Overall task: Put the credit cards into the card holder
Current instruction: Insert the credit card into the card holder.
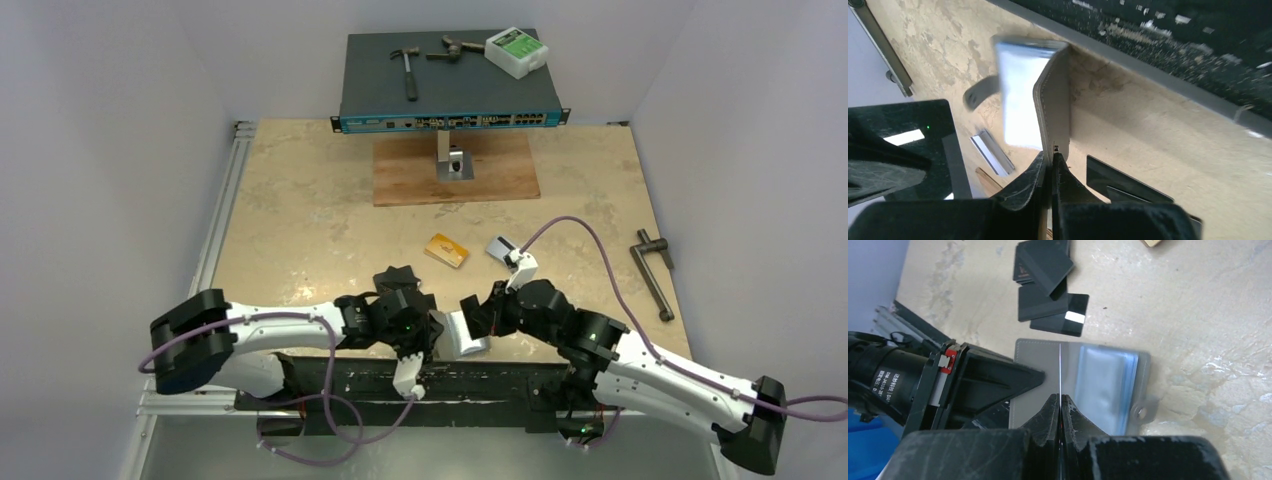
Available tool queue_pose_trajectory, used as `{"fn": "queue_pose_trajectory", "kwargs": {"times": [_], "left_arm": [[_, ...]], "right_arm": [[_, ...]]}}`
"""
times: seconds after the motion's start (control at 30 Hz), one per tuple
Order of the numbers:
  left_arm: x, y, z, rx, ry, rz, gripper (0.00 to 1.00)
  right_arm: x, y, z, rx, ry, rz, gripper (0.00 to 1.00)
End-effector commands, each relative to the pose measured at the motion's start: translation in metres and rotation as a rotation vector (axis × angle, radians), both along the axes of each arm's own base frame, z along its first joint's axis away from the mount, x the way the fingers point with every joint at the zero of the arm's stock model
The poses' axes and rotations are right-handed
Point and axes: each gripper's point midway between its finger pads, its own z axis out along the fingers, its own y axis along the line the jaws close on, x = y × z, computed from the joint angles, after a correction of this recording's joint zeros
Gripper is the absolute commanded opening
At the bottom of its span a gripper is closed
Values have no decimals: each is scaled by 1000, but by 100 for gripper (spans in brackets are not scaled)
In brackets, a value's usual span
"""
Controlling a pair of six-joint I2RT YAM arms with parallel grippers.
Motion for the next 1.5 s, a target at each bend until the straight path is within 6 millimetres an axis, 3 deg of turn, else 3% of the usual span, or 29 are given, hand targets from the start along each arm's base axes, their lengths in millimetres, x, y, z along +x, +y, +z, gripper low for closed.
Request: {"fn": "queue_pose_trajectory", "kwargs": {"times": [0.0, 0.1, 0.23, 0.37, 0.63, 1.07, 1.47], "left_arm": [[19, -47, 27, -224, -178, -199, 0], [34, -50, 17, -234, -190, -207, 0], [43, -32, -4, -219, -205, -276, 0], [49, -14, -16, -197, -211, -292, 0], [54, 3, -20, -193, -221, -315, 4], [54, 12, -20, -195, -227, -318, 6], [57, 14, -20, -183, -231, -301, 6]], "right_arm": [[14, 4, 4, -3, 4, -65, 0], [14, 9, -12, -27, 44, -67, 0], [14, 4, -31, -60, 88, -111, 0], [16, -3, -36, -70, 107, -164, 0], [22, -20, -44, -138, 138, -264, 0], [37, -27, -33, -163, 117, -274, 0], [37, -7, -27, -116, 73, -166, 0]]}}
